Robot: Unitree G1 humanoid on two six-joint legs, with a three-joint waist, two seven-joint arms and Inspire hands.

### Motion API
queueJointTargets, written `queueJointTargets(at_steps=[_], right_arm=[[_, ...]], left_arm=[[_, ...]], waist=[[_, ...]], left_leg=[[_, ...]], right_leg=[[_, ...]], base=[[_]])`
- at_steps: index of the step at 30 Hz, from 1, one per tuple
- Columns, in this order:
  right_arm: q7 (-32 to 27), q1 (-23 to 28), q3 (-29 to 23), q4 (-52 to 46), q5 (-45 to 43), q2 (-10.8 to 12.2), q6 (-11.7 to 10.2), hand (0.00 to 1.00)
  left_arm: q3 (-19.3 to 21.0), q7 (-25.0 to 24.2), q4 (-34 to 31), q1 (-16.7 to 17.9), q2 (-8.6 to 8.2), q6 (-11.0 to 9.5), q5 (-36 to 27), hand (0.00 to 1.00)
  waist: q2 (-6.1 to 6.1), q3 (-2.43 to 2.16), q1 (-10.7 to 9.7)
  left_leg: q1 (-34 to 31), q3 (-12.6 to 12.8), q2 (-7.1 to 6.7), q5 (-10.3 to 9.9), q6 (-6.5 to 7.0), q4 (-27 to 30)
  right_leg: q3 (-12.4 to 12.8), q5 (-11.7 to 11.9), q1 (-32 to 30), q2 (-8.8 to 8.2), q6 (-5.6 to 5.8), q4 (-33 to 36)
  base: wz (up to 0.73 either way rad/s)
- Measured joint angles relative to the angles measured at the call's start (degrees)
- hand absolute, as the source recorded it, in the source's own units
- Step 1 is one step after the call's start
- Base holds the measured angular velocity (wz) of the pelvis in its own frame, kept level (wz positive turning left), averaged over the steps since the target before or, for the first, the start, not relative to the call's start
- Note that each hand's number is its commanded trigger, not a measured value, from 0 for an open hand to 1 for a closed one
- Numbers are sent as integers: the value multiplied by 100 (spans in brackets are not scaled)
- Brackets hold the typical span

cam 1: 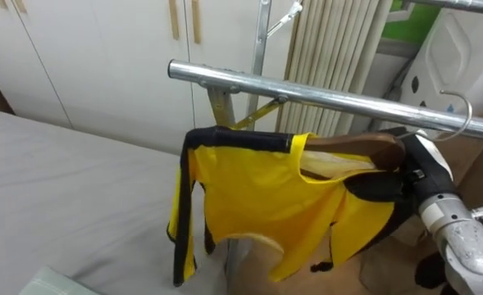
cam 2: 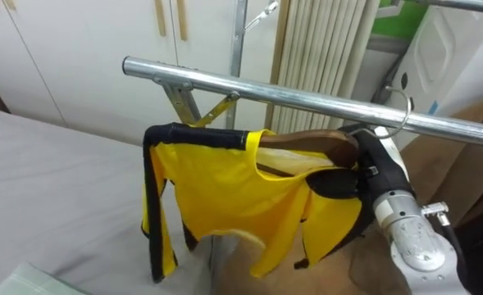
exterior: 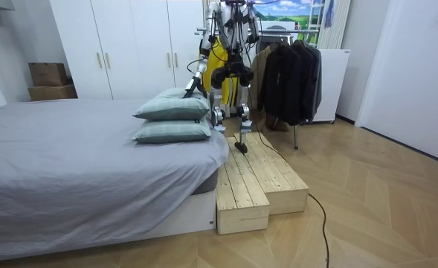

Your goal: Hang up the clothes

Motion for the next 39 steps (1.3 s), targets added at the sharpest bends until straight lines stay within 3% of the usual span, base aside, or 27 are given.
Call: queueJointTargets(at_steps=[10, 16, 27, 39], right_arm=[[135, -971, -3, 1463, 213, -145, 8, 100], [425, -1346, -1, 2151, 446, -239, -2, 100], [694, -1637, -3, 2949, 470, -479, -74, 100], [699, -1638, -69, 4134, 475, -483, -397, 100]], left_arm=[[126, -144, -500, 64, -9, 28, 337, 0], [219, -198, -615, 88, -26, 43, 544, 0], [218, -286, -771, 103, -45, 40, 542, 0], [232, -267, -779, 100, -20, 39, 528, 0]], waist=[[-86, -2, 43], [-126, -6, 55], [-147, -5, 46], [-145, -7, 44]], left_leg=[[-134, -281, -65, 60, 24, 30], [-132, -317, -85, 107, 34, 30], [-121, -416, -170, 154, 55, 18], [24, -506, -165, 161, 40, 1]], right_leg=[[-301, -30, 6, -96, 6, -1], [-334, -32, 30, -118, 8, 9], [-306, -56, 31, -179, 29, 103], [-387, -62, 221, -183, 34, 79]], base=[[15], [4], [4], [4]])
